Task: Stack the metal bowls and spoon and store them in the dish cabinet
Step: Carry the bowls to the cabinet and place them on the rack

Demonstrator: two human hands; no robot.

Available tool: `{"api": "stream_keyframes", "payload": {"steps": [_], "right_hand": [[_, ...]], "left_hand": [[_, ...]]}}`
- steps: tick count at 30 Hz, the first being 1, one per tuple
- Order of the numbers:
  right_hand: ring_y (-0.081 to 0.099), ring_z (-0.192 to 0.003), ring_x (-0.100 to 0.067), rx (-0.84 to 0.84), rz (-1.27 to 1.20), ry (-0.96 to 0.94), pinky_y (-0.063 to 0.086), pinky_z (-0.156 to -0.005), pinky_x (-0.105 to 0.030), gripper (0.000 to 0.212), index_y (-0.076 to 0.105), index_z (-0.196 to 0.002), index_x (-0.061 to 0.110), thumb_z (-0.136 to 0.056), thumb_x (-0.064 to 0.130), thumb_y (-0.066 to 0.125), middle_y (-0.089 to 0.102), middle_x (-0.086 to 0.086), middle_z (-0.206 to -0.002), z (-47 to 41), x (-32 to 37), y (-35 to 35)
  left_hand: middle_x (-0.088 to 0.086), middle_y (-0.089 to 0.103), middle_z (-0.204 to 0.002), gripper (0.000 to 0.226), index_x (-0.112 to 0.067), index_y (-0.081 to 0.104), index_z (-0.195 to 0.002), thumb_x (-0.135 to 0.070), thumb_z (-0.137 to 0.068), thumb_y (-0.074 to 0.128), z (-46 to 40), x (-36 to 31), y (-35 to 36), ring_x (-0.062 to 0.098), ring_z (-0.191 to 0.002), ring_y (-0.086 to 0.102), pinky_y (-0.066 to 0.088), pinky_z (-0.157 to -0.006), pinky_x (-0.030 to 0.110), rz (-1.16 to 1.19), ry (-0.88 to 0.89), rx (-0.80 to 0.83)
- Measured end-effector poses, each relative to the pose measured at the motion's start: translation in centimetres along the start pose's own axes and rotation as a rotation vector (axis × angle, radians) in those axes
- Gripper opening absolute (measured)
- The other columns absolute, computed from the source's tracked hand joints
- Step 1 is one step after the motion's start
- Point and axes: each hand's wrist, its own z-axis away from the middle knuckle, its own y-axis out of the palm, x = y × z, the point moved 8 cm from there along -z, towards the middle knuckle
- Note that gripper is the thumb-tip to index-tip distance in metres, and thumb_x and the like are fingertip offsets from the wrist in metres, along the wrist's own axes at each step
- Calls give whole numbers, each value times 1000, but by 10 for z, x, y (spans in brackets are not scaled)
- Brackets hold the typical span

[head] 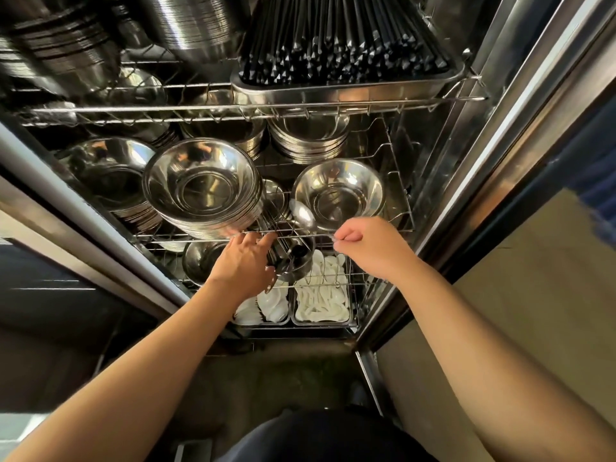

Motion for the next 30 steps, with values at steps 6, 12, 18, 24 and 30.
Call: {"api": "stream_keyframes", "payload": {"steps": [6,12,18,24,30], "right_hand": [[64,-94,-2,311,-44,107,50,-88,-27,14,74,-103,27,-89,28,73,67,15,-102,14,-44,65],[64,-108,-20,329,-112,269,48,-93,-30,30,73,-119,11,-90,22,72,69,-5,-124,-14,-66,119],[59,-78,-23,248,-294,614,48,-74,-32,16,69,-100,3,-94,18,70,65,-13,-88,-48,-83,150],[41,-48,-11,240,-506,791,54,-78,-32,20,60,-115,-2,-95,-4,56,48,-5,-63,-73,-90,176],[51,-59,-14,293,-659,797,60,-68,-28,21,53,-116,-7,-97,-14,45,53,-15,-82,-88,-81,199]], "left_hand": [[14,42,-151,82,-29,22,-156,-34,-86,64,-1,3,1,36,-141,34,42,-107,48,78,-29,51],[9,40,-151,81,-32,21,-156,-32,-87,63,1,6,0,34,-143,31,47,-102,48,108,-52,60],[8,36,-155,82,-32,19,-156,-35,-87,62,1,5,1,34,-148,23,43,-109,49,124,-49,75],[10,38,-153,81,-29,20,-157,-40,-87,61,5,3,-2,33,-144,28,42,-108,47,105,-15,54],[9,37,-154,81,-29,17,-158,-42,-90,59,5,4,-3,30,-143,28,38,-113,45,77,-2,56]]}}
